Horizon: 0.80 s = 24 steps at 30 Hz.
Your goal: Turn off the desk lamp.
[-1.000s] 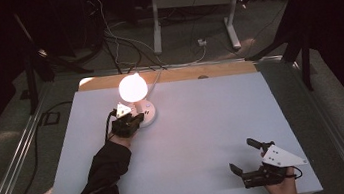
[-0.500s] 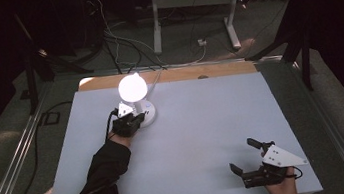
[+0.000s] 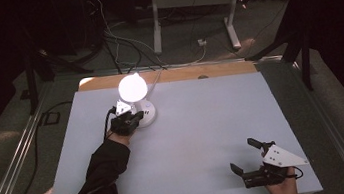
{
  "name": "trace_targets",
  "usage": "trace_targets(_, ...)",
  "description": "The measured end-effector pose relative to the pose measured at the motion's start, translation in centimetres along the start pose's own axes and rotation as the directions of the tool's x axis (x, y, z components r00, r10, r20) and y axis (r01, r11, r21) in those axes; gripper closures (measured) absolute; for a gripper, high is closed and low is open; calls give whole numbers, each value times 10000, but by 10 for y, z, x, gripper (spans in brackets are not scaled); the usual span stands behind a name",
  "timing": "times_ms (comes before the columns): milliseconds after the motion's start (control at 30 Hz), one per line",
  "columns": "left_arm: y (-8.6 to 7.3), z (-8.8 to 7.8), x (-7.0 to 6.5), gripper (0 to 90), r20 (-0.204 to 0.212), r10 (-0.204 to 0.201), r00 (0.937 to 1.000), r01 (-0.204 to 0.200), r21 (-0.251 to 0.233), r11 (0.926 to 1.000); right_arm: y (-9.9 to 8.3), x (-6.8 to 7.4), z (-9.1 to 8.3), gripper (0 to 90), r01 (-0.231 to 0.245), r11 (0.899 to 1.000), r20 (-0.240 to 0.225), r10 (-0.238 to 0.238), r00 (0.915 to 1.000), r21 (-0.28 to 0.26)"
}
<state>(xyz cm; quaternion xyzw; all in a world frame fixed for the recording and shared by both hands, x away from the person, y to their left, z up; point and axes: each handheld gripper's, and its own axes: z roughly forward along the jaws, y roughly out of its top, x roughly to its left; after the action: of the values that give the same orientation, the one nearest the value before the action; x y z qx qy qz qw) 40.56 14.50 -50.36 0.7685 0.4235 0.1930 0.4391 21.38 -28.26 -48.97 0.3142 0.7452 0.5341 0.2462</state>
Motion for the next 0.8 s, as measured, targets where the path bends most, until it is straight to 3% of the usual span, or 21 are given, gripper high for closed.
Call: trace_targets(800, -9, 9, 0, 900, 23, -136, 9999, 136, 70, 9999, 0, -1, 0, 0, -9, 10000, 2, 9, 10000, 15)
